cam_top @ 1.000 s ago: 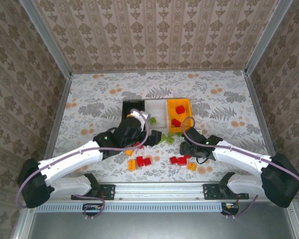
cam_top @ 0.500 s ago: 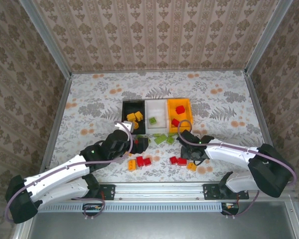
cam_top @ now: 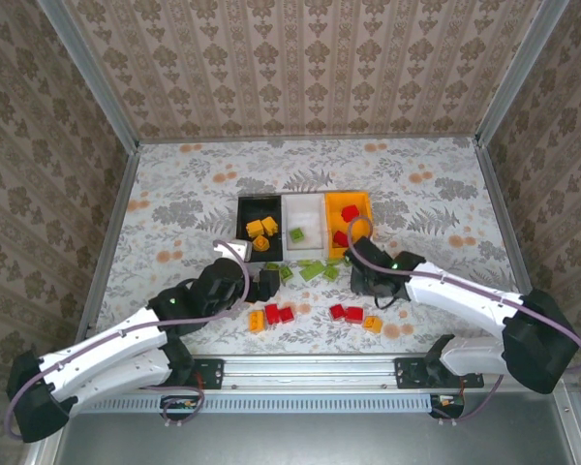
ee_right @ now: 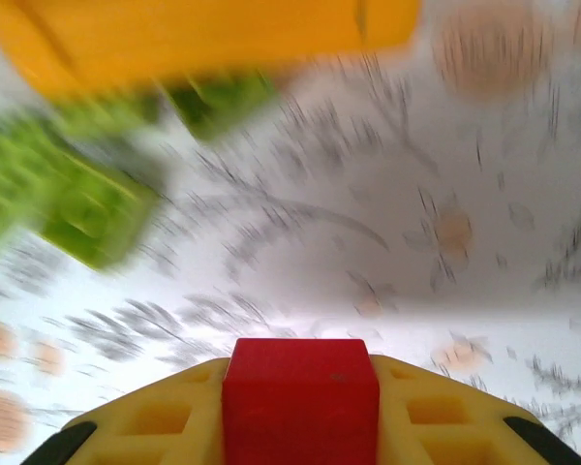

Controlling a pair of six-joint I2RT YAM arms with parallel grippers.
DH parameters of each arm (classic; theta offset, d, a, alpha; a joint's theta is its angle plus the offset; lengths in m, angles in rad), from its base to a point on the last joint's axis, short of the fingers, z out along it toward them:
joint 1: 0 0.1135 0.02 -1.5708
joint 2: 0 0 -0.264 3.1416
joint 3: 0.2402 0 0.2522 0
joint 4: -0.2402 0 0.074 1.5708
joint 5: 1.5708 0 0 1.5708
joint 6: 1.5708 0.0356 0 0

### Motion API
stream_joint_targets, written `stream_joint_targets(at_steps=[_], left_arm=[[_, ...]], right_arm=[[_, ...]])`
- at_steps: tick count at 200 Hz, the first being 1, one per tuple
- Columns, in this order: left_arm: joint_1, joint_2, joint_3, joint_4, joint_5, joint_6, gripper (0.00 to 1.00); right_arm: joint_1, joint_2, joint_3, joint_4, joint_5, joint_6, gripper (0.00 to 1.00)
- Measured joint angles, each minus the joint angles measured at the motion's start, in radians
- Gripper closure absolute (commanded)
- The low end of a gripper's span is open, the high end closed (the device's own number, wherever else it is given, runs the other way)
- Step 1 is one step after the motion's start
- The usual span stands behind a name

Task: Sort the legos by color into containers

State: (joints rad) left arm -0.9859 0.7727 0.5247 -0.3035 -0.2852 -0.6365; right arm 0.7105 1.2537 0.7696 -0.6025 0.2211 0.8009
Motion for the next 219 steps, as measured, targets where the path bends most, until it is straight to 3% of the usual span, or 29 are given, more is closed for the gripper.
stream_joint_targets(at_steps=[29, 83, 92, 115, 155, 219], left_arm=[[0.000, -0.040, -0.008, -0.021, -0.010, -0.016, 0.00], [0.002, -0.137, -0.057, -0.087, -0.021, -0.073, 0.00], [0.004, -0.150, -0.061, -0.098, -0.023, -0.080, 0.00], [0.006, -0.182, -0.073, -0.122, -0.030, -0.097, 0.00], [0.006, -0.191, -0.073, -0.132, -0.035, -0.103, 0.00], [0.034, -0.191, -0.073, -0.131, -0.038, -0.102, 0.00]], right_arm=[[-0.092, 0.075, 0.175, 0.031, 0.005, -0.061, 0.69], [-0.176, 0.476, 0.467, 0.091, 0.036, -0.126, 0.62], [-0.184, 0.511, 0.488, 0.091, 0.038, -0.128, 0.58], [-0.198, 0.547, 0.525, 0.072, 0.042, -0.152, 0.36], [-0.201, 0.483, 0.504, 0.061, 0.037, -0.155, 0.30], [-0.121, 0.020, 0.123, -0.074, -0.032, -0.085, 0.29]])
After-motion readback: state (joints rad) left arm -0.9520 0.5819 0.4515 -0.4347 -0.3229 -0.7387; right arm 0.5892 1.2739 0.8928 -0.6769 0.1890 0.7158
